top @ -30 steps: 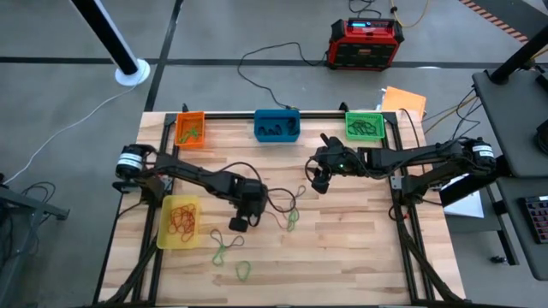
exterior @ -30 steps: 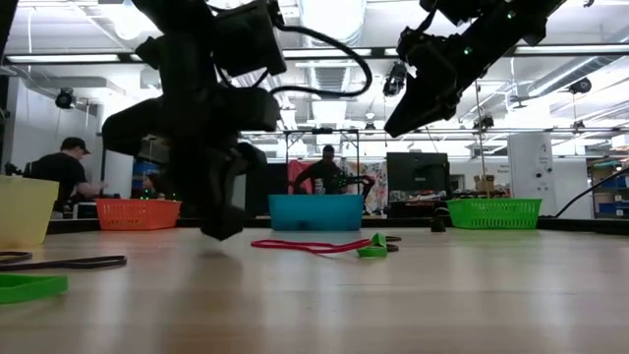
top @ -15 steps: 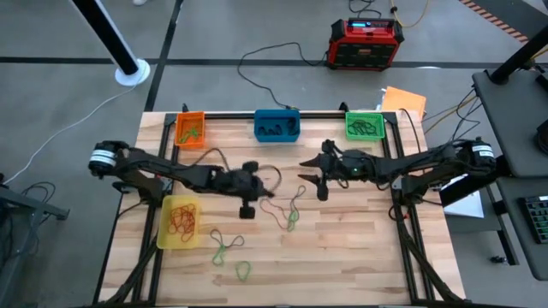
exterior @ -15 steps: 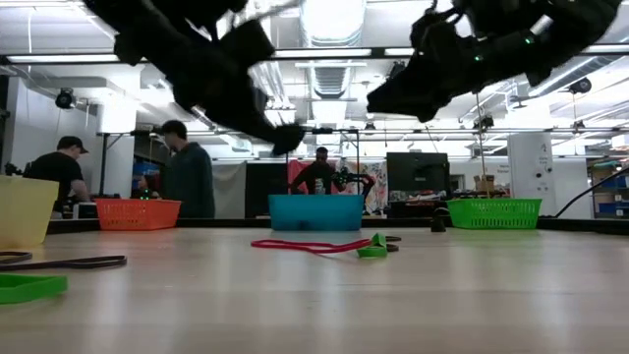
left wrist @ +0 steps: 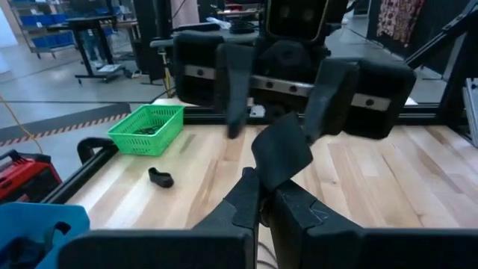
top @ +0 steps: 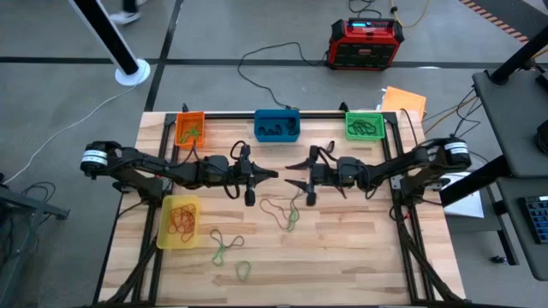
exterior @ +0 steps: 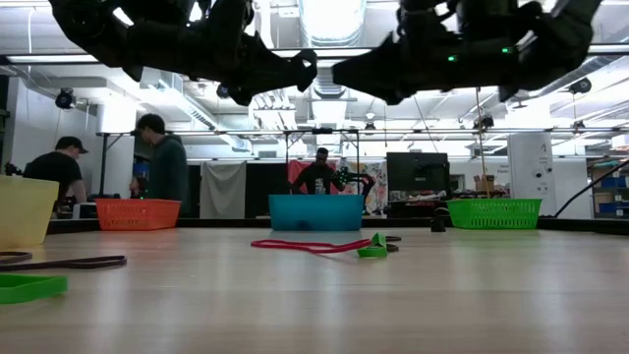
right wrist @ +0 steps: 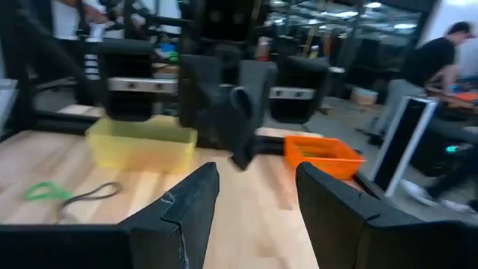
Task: Sort rubber bands into baskets
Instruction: Put the bottom black rubber band into the blue bin
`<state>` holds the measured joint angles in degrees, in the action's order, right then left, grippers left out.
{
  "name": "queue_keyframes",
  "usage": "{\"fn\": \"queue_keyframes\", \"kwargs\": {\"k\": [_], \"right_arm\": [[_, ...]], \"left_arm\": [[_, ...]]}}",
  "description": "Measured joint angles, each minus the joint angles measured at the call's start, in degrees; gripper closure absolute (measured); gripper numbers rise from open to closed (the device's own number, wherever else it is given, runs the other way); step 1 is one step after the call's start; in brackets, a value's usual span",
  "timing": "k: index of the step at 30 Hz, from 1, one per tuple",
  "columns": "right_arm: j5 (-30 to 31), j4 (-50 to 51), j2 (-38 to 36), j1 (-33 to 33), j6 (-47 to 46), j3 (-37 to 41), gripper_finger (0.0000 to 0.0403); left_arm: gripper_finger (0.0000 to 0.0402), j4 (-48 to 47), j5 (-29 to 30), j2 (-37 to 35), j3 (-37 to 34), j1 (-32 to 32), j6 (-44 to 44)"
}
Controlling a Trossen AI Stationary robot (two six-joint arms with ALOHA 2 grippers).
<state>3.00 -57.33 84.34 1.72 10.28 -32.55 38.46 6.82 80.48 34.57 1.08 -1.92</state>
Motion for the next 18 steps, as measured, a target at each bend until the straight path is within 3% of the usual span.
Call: {"fn": "queue_keyframes", "kwargs": {"k": [10, 18], "right_arm": [[-0.1, -0.9, 7.6, 0.1, 2.4, -8.6, 0.0227], [-1.3, 0.2, 8.0, 0.2, 2.4, -10.0, 0.0239]], "left_arm": [[0.0401, 0.1, 0.0, 0.3, 0.0, 0.1, 1.5], [0.0401, -0.1, 0.0, 0.3, -0.9, 0.2, 1.4]]}}
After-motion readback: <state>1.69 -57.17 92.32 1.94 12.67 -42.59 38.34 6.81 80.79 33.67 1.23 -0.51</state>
